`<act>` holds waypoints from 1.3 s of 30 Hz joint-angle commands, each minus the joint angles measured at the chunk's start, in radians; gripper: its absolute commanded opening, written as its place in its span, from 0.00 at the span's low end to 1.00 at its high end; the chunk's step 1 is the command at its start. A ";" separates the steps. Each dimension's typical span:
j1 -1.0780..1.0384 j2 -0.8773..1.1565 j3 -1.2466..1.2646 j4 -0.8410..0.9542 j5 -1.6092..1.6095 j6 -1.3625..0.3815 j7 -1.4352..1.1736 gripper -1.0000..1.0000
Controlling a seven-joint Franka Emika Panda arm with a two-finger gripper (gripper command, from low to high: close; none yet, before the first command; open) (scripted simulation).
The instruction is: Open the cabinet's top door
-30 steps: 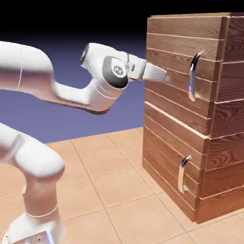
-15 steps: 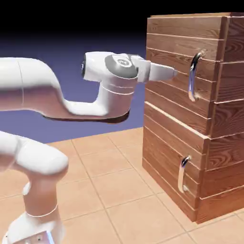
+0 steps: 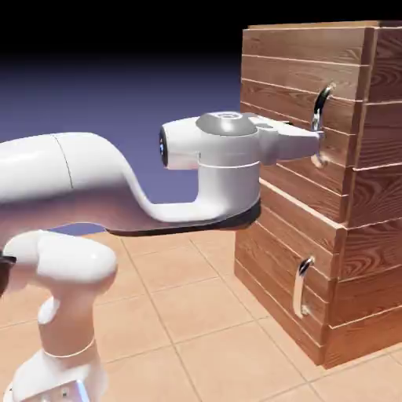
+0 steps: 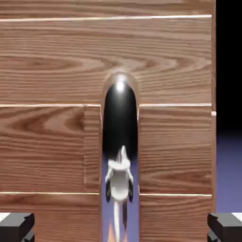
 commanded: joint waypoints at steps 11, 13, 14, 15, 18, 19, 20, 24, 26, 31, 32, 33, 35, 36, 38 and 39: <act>-0.214 -0.034 0.186 -0.188 0.101 -0.156 0.013 0.00; -0.286 -0.056 0.253 -0.248 0.150 -0.198 0.008 0.00; -0.322 -0.069 0.288 -0.278 0.178 -0.219 0.004 0.00; -0.358 -0.083 0.324 -0.308 0.208 -0.240 -0.002 0.00; -0.453 -0.132 0.433 -0.390 0.309 -0.303 -0.024 0.00; -0.480 -0.150 0.469 -0.416 0.345 -0.324 -0.034 0.00; -0.506 -0.168 0.505 -0.440 0.383 -0.345 -0.043 0.00; -0.584 -0.248 0.650 -0.524 0.543 -0.433 -0.088 0.00; -0.609 -0.287 0.723 -0.558 0.626 -0.480 -0.111 0.00; -0.634 -0.371 0.904 -0.616 0.831 -0.608 -0.160 0.00; -0.635 -0.384 0.940 -0.623 0.870 -0.635 -0.167 0.00; -0.634 -0.395 0.976 -0.629 0.909 -0.662 -0.174 0.00; -0.629 -0.412 1.049 -0.636 0.983 -0.717 -0.184 0.00; -0.626 -0.419 1.085 -0.637 1.020 -0.745 -0.188 0.00; -0.620 -0.426 1.158 -0.635 1.091 -0.801 -0.194 0.00; -0.617 -0.427 1.194 -0.632 1.125 -0.830 -0.195 0.00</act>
